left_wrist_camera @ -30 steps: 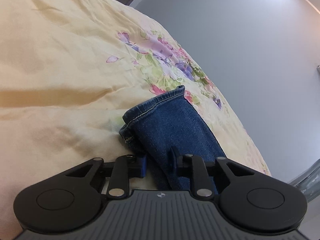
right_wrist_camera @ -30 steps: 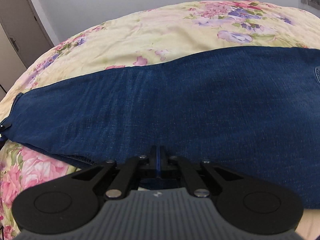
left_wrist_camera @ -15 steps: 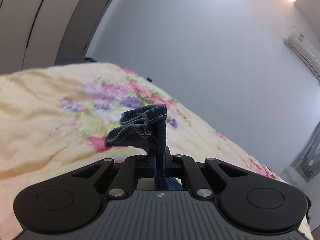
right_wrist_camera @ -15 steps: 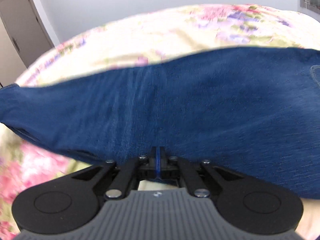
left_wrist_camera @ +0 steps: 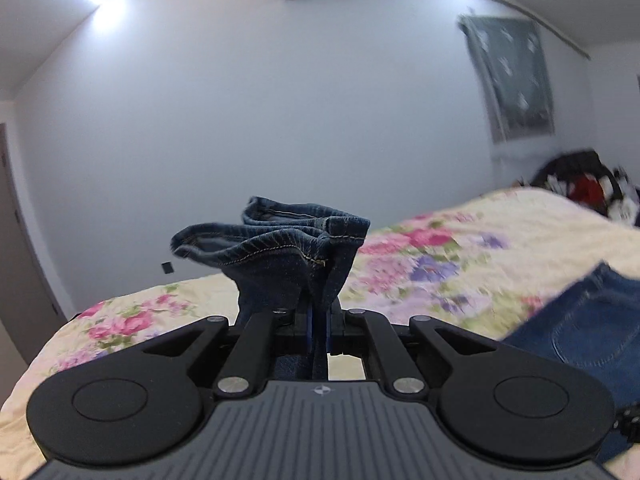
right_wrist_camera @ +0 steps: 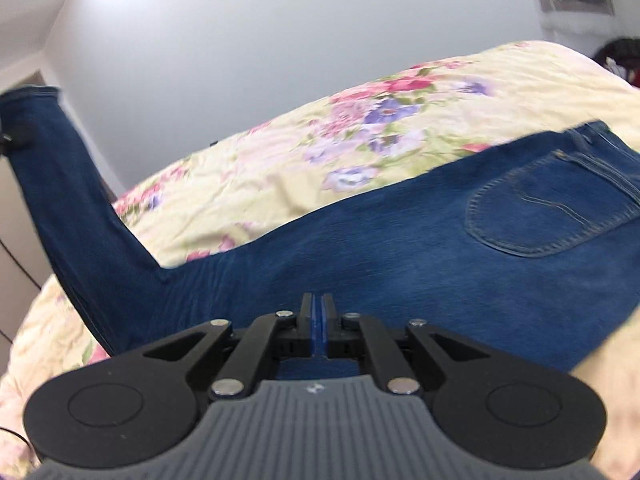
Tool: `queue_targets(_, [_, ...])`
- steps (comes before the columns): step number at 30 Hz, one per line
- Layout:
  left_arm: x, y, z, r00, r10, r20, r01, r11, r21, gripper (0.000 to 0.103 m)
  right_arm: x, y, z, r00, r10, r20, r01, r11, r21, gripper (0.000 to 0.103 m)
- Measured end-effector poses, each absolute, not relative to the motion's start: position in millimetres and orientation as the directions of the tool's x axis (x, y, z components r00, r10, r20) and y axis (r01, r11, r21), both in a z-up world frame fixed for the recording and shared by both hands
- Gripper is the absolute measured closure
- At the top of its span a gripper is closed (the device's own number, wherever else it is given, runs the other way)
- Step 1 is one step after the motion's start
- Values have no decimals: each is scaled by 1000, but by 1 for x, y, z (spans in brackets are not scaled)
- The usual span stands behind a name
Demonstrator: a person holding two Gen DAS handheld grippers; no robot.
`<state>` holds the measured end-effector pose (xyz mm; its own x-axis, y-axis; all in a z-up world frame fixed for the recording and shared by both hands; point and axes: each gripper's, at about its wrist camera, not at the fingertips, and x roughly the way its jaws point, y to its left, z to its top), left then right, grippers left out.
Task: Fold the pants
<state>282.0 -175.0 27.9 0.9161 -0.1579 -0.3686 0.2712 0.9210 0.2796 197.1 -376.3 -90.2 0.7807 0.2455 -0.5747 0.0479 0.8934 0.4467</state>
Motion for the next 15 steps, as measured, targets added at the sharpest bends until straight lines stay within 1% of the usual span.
queue_targets(3, [277,-236,-44,852,-177,-493,384,851,359,98,182,-400,-102,775,243,-583,94,868,487,103])
queue_targets(4, [272,-250,-68,820,-177,-544,423,828,368,98,178,-407,-107,770,248,-587,108,857,503,103])
queue_targets(6, [263,-265,-107,742,-186,-644,497,798,341,97,170,-416,-117,762,260,-593,130,835,534,103])
queue_targets(7, [255,-265,-122,723,-191,-664,521,782,343,97,169,-418,-124,759,269,-593,137,824,550,103])
queue_targets(9, [247,-262,-135,703,-192,-685,541,770,338,95,166,-420,-131,753,280,-596,149,809,568,103])
queue_targets(11, [249,-254,-131,664,-226,-713,548,796,258,90,167,-422,-139,747,296,-595,150,797,585,103])
queue_targets(13, [254,-246,-125,615,-279,-737,563,810,163,80,168,-419,-144,744,316,-588,145,783,604,103])
queue_targets(15, [254,-245,-120,590,-317,-743,587,800,125,77,172,-417,-147,743,332,-581,141,770,622,103])
